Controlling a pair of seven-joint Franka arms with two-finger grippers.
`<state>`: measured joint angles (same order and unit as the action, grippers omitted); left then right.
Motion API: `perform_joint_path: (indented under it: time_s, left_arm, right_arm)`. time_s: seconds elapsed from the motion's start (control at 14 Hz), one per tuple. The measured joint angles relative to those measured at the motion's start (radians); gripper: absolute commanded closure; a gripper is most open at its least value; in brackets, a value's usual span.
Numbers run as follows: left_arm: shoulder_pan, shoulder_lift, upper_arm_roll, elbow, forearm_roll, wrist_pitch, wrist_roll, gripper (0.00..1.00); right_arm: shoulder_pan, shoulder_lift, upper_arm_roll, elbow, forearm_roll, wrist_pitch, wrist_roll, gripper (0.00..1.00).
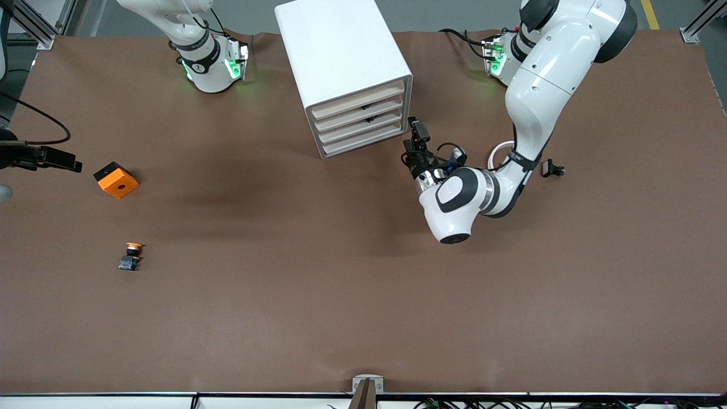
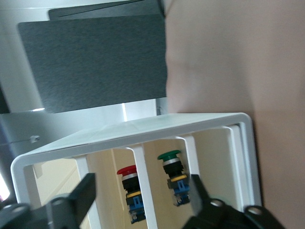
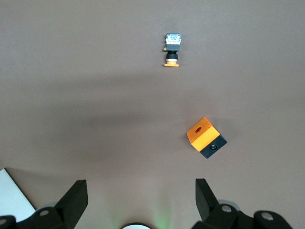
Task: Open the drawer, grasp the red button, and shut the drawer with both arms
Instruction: 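Grasp the top drawer's front edge with the left gripper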
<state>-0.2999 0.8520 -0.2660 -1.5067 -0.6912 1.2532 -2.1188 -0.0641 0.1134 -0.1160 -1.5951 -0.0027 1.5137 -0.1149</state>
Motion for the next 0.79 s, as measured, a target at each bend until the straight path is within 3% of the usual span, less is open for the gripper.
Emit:
perform_joint_path:
  time_s: [0.5,0.64,0.79]
  left_arm:
    - [-0.033,0.019,-0.001,-0.004,-0.079,-0.018,-0.043,0.37]
    - [-0.051,0.02,-0.001,-0.009,-0.084,-0.018,-0.044,0.47]
    - [-0.064,0.023,-0.001,-0.021,-0.085,-0.018,-0.047,0.48]
  right_arm:
    - [0.043,0.0,0.014,0.004,0.001,0.003,0.14,0.0]
    - [0.094,0.0,0.019,0.005,0.001,0.003,0.257,0.0]
    - [0.13,0.0,0.022,0.005,0.025,0.003,0.361,0.0]
